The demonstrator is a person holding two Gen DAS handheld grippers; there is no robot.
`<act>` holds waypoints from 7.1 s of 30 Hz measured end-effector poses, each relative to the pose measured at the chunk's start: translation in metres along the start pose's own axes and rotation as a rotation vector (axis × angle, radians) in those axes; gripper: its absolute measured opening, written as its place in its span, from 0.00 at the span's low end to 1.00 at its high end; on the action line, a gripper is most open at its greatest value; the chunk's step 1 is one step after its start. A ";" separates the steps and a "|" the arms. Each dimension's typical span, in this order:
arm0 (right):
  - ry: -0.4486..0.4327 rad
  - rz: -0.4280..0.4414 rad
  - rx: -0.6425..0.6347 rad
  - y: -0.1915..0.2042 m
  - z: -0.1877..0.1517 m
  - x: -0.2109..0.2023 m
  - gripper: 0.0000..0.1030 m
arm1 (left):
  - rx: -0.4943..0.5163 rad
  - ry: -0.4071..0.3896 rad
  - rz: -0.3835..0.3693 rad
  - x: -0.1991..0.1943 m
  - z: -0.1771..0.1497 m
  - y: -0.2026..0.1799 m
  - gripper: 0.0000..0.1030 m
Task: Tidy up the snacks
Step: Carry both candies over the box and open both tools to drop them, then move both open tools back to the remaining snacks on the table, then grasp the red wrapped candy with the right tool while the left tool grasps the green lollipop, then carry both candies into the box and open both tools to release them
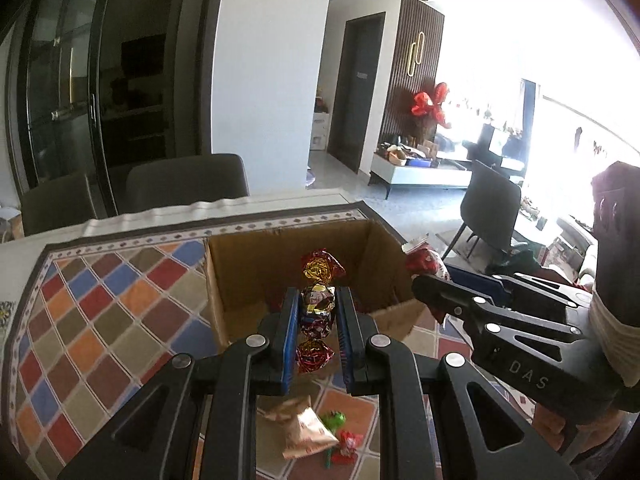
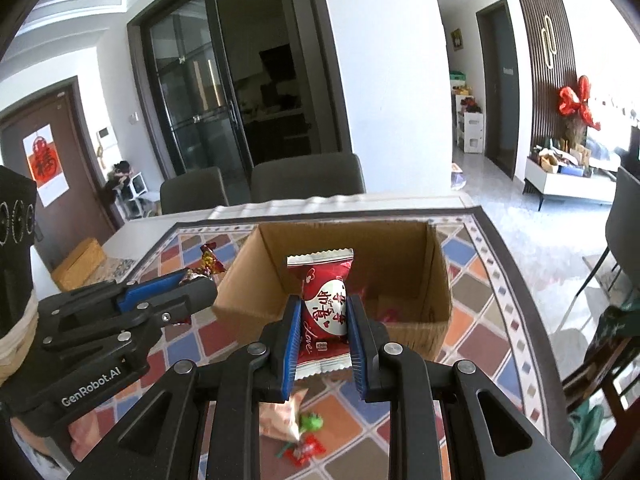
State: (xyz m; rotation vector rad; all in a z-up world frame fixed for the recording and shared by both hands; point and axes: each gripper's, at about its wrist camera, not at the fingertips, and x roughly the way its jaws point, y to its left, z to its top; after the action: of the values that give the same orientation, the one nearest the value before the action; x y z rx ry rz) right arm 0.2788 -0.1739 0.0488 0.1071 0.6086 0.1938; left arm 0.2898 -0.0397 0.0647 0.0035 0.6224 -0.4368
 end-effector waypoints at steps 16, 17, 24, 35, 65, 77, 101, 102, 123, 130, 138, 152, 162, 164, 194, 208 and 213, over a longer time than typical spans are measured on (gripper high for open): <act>0.069 -0.057 -0.042 -0.016 0.041 0.056 0.23 | -0.018 0.071 0.054 0.055 0.029 0.021 0.19; 0.070 -0.064 -0.044 -0.016 0.042 0.059 0.23 | -0.022 0.076 0.060 0.058 0.029 0.022 0.19; 0.091 -0.123 -0.032 -0.023 0.046 0.074 0.37 | -0.039 0.084 0.109 0.067 0.027 0.029 0.39; 0.055 -0.073 -0.049 -0.013 0.017 0.042 0.37 | -0.004 0.069 0.099 0.035 0.002 0.014 0.40; 0.121 0.039 -0.084 0.018 -0.079 -0.003 0.37 | -0.028 0.129 0.039 -0.029 -0.114 -0.012 0.42; 0.202 0.068 -0.120 0.015 -0.132 -0.004 0.37 | -0.059 0.202 0.031 -0.031 -0.173 -0.030 0.42; 0.354 0.093 -0.088 0.005 -0.178 0.037 0.37 | -0.096 0.349 -0.040 0.019 -0.228 -0.039 0.37; 0.357 0.095 -0.088 0.005 -0.178 0.038 0.37 | -0.098 0.351 -0.043 0.020 -0.228 -0.038 0.34; 0.360 0.114 -0.091 0.017 -0.165 0.081 0.37 | -0.157 0.266 0.032 0.024 -0.202 -0.004 0.26; 0.365 0.095 -0.085 0.020 -0.164 0.096 0.37 | -0.171 0.257 0.042 0.030 -0.199 0.004 0.26; 0.353 0.063 -0.121 0.030 -0.162 0.105 0.32 | -0.181 0.252 0.047 0.035 -0.196 0.008 0.26; 0.328 0.060 -0.048 0.012 -0.162 0.082 0.19 | -0.160 0.217 0.039 0.030 -0.185 -0.002 0.26; 0.235 0.060 -0.048 0.010 -0.141 0.045 0.19 | -0.144 0.143 0.040 0.007 -0.164 -0.008 0.26; 0.210 0.061 -0.043 0.010 -0.134 0.037 0.19 | -0.140 0.122 0.043 0.002 -0.156 -0.007 0.26; -0.078 0.030 -0.070 0.017 -0.010 -0.009 0.19 | 0.005 -0.111 0.076 -0.026 -0.024 -0.004 0.26; -0.074 0.005 -0.071 0.005 0.028 0.017 0.19 | 0.017 -0.087 0.077 0.004 0.020 0.001 0.26; -0.057 -0.011 -0.076 -0.001 0.032 0.028 0.19 | 0.012 -0.047 0.074 0.026 0.027 0.005 0.26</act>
State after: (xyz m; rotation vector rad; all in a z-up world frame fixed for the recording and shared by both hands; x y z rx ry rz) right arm 0.3200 -0.1701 0.0595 0.0360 0.5446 0.2021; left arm 0.3259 -0.0493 0.0711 0.0273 0.5715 -0.3679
